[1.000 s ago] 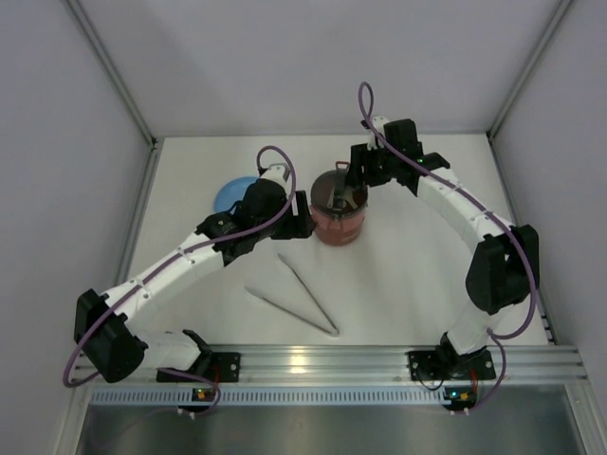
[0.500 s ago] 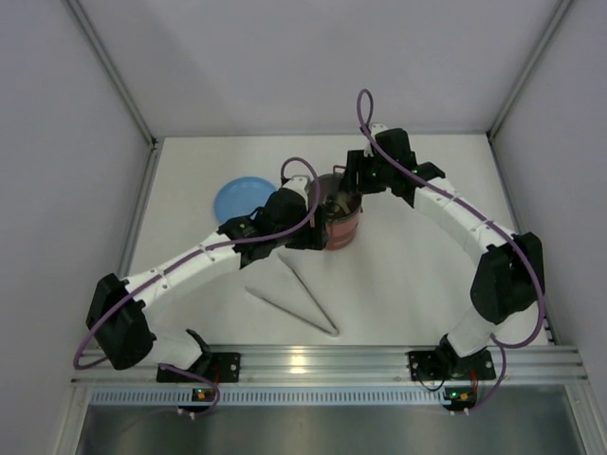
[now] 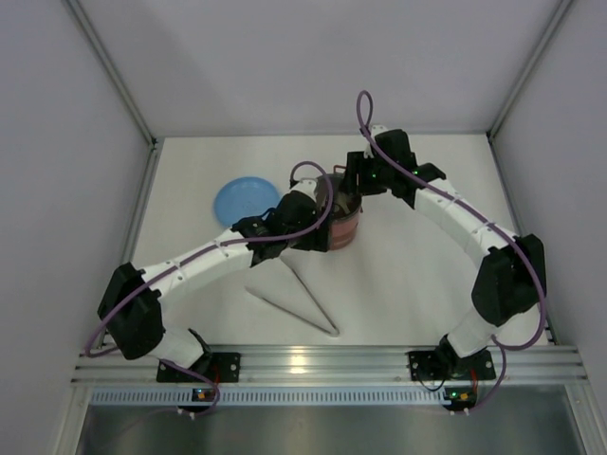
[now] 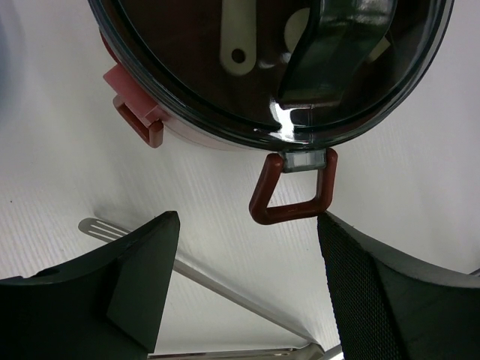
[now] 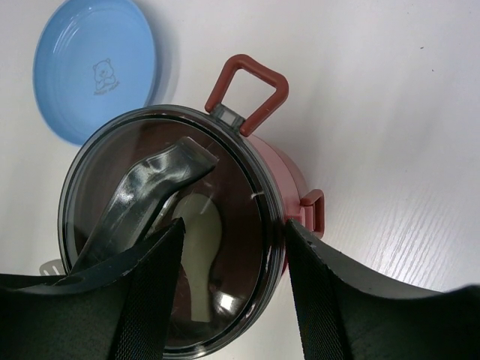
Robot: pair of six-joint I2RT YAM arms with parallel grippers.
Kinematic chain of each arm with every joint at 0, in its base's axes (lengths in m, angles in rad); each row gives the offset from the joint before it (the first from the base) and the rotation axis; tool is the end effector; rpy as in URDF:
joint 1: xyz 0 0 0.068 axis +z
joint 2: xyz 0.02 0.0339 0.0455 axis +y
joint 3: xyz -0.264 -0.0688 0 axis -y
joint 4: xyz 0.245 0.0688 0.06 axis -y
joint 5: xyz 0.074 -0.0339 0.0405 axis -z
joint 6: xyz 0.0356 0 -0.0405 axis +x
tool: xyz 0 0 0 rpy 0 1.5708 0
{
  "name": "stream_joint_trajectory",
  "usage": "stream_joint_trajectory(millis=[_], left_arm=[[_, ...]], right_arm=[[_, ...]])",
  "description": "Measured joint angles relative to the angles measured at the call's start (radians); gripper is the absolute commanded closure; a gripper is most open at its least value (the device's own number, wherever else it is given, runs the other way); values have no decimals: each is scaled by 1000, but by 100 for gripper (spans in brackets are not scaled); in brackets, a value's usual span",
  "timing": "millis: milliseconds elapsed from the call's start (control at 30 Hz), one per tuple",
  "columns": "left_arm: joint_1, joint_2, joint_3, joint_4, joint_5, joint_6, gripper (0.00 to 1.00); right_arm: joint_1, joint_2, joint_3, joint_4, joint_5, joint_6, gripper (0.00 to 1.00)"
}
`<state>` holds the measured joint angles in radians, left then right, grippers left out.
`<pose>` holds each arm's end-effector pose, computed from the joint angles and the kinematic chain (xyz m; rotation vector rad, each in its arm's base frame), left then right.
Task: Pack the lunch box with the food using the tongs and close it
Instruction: Close the fastener on the packing box.
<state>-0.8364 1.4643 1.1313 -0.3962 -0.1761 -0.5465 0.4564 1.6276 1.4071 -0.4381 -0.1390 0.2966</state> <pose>0.2220 -0.2366 0.2800 0.2464 2.3275 -0.5084 0.3332 0.1691 0.3152 -0.2597 2.2674 0.5591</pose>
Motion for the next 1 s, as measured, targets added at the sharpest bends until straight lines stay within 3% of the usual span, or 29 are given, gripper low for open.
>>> stream_joint_trajectory(millis=[433, 700, 1000], left_arm=[[-27, 31, 34, 37, -12, 23, 21], [-29, 66, 60, 37, -60, 26, 21], [-29, 74, 60, 35, -90, 27, 21]], right_arm=[[6, -37, 0, -61, 12, -16, 43], [7, -106, -24, -79, 97, 7, 44], [8, -218, -120, -80, 207, 89, 60]])
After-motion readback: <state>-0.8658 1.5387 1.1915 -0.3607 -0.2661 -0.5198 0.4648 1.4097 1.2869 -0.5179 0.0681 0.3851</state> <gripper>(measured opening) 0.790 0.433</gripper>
